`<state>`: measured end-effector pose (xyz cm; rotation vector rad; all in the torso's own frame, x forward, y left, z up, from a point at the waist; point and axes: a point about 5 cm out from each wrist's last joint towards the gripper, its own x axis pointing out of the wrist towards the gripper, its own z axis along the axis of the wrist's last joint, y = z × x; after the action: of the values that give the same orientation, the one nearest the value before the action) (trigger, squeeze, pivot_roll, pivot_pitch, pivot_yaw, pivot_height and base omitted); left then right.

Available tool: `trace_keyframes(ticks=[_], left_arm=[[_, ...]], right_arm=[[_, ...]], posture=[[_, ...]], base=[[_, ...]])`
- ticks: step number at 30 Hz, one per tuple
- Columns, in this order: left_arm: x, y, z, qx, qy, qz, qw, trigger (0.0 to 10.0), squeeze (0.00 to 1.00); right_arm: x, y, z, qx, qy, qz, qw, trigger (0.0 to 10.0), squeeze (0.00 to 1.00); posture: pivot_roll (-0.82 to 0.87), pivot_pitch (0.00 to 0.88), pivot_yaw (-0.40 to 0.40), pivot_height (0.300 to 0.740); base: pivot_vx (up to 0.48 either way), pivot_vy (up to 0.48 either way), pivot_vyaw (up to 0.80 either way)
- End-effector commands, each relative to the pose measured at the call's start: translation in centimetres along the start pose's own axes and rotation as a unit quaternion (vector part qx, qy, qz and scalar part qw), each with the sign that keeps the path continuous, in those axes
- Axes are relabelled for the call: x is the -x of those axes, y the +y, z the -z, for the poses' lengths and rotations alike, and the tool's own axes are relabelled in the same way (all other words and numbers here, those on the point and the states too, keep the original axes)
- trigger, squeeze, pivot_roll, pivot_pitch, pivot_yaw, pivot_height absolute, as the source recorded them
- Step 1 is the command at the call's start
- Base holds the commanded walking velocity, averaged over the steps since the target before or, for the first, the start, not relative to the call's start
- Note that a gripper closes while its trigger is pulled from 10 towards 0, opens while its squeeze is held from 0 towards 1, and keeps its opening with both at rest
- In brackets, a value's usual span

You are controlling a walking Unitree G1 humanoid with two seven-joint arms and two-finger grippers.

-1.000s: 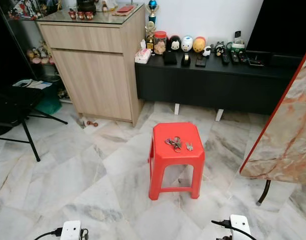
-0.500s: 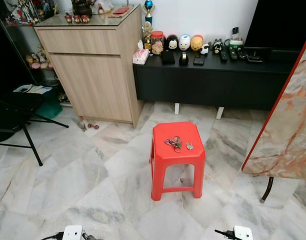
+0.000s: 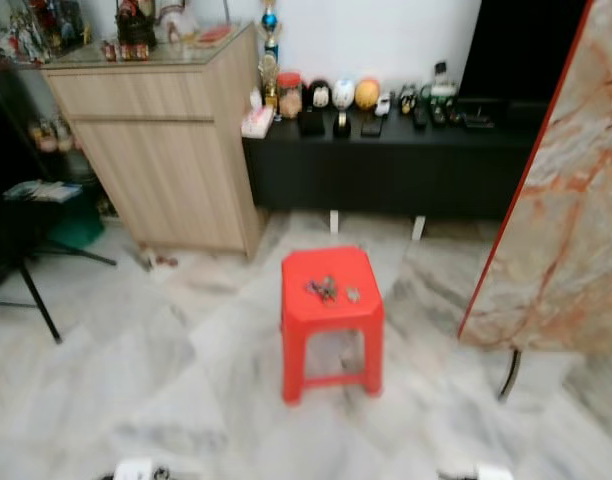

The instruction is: Hang keys on a hook

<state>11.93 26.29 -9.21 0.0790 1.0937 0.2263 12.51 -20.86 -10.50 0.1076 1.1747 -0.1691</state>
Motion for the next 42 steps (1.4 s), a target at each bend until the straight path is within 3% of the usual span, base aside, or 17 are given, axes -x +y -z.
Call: trace_keyframes(ticks=[1,21,27,34,42], left_arm=[[-0.1,-0.5,-0.2,-0.002,-0.001,0.003,1.000,10.0,0.00],[0.0,-0.4,0.4,-0.002,0.006,0.005,1.000,10.0,0.00],[0.0,0.2,0.0,0.001,0.004,-0.001,1.000,10.0,0.00],[0.0,1.1,-0.2,0.012,0.003,-0.012,1.000,10.0,0.00],[0.0,1.3,-0.7,0.017,-0.004,-0.013,1.000,10.0,0.00]], right_arm=[[0.1,-0.6,-0.1,0.001,-0.002,0.008,1.000,10.0,0.00],[0.0,-0.3,0.0,0.037,-0.004,0.007,0.999,10.0,0.00],[0.0,0.5,0.2,0.030,-0.003,0.002,1.000,10.0,0.00],[-0.1,0.8,-0.2,0.020,-0.006,-0.001,1.000,10.0,0.00],[0.0,-0.3,-1.2,0.001,-0.017,0.008,1.000,10.0,0.00]], posture=[[-0.06,0.000,0.008,0.740],[-0.07,0.000,0.019,0.740],[-0.06,0.000,0.017,0.740],[-0.04,0.000,0.007,0.740],[-0.03,0.000,-0.002,0.740]], base=[[0.000,-0.472,0.00],[0.000,-0.472,0.08],[0.000,-0.466,0.80],[0.000,-0.464,0.00],[0.000,-0.463,0.00]])
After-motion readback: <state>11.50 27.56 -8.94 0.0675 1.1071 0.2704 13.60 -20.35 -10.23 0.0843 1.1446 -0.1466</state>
